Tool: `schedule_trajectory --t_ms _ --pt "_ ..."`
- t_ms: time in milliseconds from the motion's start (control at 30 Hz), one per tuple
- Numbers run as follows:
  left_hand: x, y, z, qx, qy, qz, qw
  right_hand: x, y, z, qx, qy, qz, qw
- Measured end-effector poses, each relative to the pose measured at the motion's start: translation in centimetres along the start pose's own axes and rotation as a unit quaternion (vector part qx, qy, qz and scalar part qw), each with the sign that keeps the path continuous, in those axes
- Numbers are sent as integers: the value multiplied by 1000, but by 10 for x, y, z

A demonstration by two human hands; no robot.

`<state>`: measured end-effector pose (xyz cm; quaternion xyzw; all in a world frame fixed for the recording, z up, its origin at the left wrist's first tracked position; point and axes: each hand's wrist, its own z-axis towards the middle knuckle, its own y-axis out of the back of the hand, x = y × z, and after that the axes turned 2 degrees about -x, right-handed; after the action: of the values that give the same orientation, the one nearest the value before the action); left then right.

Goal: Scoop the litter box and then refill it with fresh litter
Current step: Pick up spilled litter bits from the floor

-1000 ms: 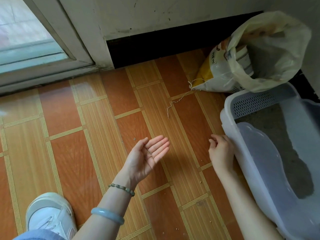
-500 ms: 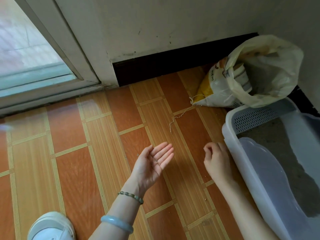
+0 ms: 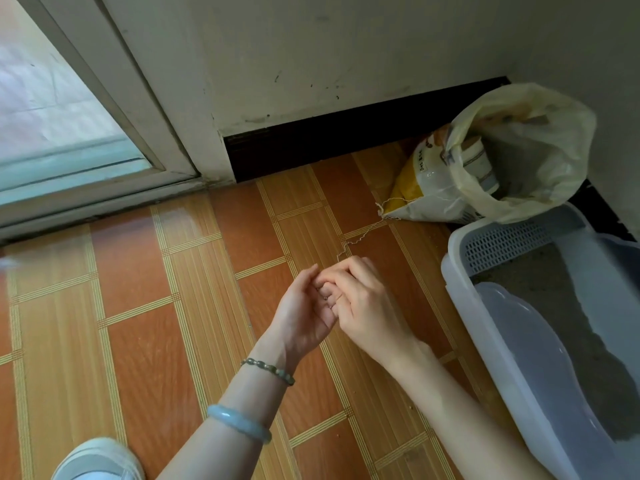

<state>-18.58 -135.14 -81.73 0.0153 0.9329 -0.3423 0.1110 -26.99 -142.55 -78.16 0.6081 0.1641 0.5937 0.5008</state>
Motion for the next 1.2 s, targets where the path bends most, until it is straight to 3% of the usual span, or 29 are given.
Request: schedule_trajectory --t_ms 133,233,433,833,1033,1200 --pt "2 4 -3 23 -19 6 1000 -11 10 -8 -66 -30 -3 997" --pt "-7 13 -4 1 -28 -26 999 -41 21 -15 -93 -110 -22 989" --pt "-19 27 -3 4 -45 -66 997 -85 10 -47 125 -212 -22 969" --pt "-17 30 -4 3 -30 -62 998 -82 -24 -52 107 -144 -23 983" --pt "-19 29 -2 0 -31 -58 998 -80 -27 -50 117 -84 -83 986" --pt "-18 32 -4 -9 -29 -52 998 -77 -32 -48 144 -91 -132 977"
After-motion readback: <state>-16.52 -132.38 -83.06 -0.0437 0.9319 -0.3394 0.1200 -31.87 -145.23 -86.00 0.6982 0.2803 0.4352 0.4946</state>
